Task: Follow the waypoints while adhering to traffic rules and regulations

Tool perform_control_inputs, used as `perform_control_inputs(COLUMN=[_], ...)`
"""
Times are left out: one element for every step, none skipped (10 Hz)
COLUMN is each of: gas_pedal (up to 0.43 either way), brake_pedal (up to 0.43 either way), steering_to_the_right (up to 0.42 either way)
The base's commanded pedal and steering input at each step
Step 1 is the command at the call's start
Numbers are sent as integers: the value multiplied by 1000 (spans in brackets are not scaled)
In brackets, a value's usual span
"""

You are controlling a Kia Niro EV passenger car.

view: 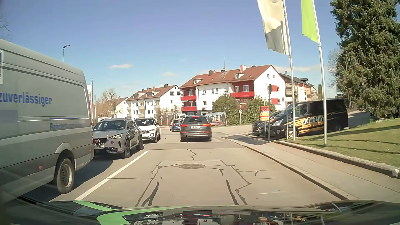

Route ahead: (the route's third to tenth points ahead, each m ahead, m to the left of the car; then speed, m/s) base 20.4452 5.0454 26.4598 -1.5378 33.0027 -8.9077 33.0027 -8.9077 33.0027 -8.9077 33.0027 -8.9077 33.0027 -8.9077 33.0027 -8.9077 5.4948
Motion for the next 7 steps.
perform_control_inputs(gas_pedal=[0, 0, 0, 0, 0, 0, 0], brake_pedal=[152, 183, 189, 189, 189, 189, 201], steering_to_the_right=[-18, -24, -27, -27, -28, -29, -30])
